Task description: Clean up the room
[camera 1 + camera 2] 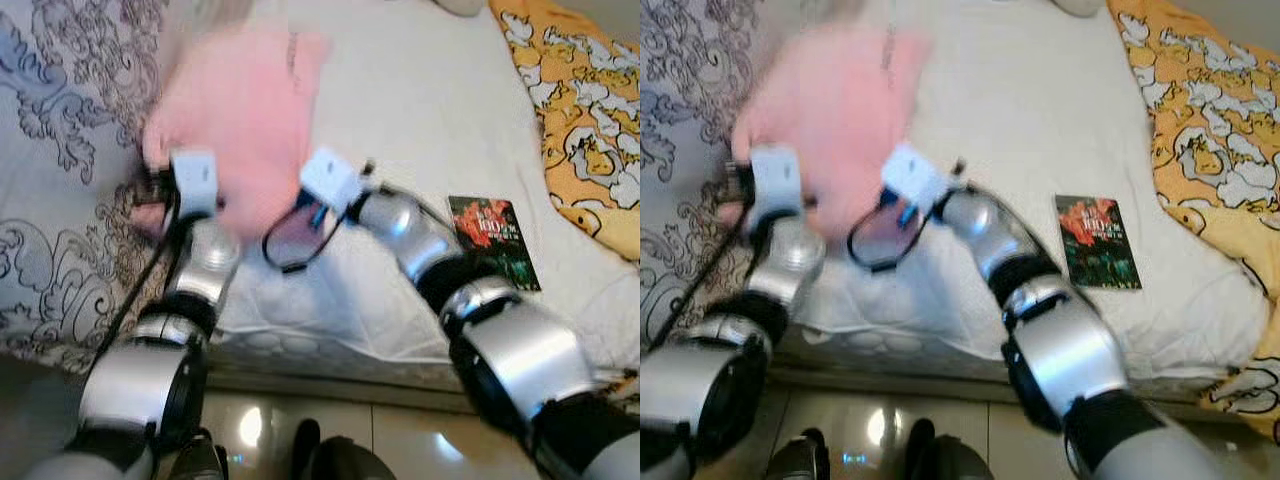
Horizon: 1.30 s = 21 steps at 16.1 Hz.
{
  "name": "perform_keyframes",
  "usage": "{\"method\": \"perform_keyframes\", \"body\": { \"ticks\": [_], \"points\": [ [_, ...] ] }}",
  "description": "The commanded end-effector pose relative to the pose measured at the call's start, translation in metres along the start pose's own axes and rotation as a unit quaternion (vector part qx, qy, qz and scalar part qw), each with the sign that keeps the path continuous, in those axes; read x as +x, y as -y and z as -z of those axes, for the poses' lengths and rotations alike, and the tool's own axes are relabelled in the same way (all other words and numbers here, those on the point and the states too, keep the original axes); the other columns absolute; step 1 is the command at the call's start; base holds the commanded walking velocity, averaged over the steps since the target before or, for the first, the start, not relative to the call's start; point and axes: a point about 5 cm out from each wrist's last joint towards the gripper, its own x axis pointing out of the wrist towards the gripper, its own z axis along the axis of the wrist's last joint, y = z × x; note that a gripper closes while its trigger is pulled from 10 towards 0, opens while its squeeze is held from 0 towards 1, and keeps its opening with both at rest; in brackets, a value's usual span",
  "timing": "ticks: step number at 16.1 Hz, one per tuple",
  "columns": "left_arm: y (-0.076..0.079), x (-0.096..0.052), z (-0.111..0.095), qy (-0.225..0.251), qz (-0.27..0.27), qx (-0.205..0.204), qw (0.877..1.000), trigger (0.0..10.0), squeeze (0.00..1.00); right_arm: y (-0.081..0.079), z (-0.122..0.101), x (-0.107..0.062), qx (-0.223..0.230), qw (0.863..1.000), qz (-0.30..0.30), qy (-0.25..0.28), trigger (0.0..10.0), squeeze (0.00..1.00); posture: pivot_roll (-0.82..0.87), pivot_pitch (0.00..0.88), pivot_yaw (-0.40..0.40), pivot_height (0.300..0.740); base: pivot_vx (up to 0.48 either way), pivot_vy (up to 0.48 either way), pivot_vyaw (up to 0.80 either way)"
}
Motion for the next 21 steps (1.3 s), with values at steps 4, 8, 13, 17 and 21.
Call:
{"method": "perform_keyframes", "body": {
  "ticks": [4, 8, 13, 17, 21],
  "points": [
    [-0.009, 0.006, 0.013, -0.035, 0.006, 0.031, 0.999, 10.0, 0.0, -0.007, 0.068, -0.025, 0.113, 0.987, 0.02, -0.111, 10.0, 0.0, 0.18, 0.309, -0.234, 0.74, 0.0, 0.0, 0.0],
    [0.015, 0.0, -0.006, -0.052, 0.067, -0.047, 0.995, 10.0, 1.0, 0.007, 0.074, -0.032, 0.19, 0.973, 0.064, -0.114, 10.0, 1.0, 0.15, 0.287, -0.222, 0.74, 0.0, 0.0, 0.0],
    [0.033, -0.015, -0.005, -0.04, 0.16, -0.033, 0.986, 10.0, 1.0, 0.026, 0.086, -0.045, 0.384, 0.907, 0.166, -0.058, 10.0, 1.0, 0.13, 0.154, -0.141, 0.74, 0.0, 0.0, 0.0],
    [0.038, -0.03, -0.012, 0.017, 0.232, -0.061, 0.971, 10.0, 1.0, 0.035, 0.102, -0.067, 0.416, 0.878, 0.235, -0.003, 10.0, 1.0, 0.14, 0.064, -0.084, 0.74, 0.0, 0.0, 0.0],
    [0.024, -0.063, -0.006, 0.059, 0.342, -0.06, 0.936, 10.0, 1.0, 0.011, 0.119, -0.127, 0.384, 0.852, 0.355, 0.034, 10.0, 1.0, 0.13, 0.0, -0.04, 0.74, 0.0, 0.0, 0.0]
  ]
}}
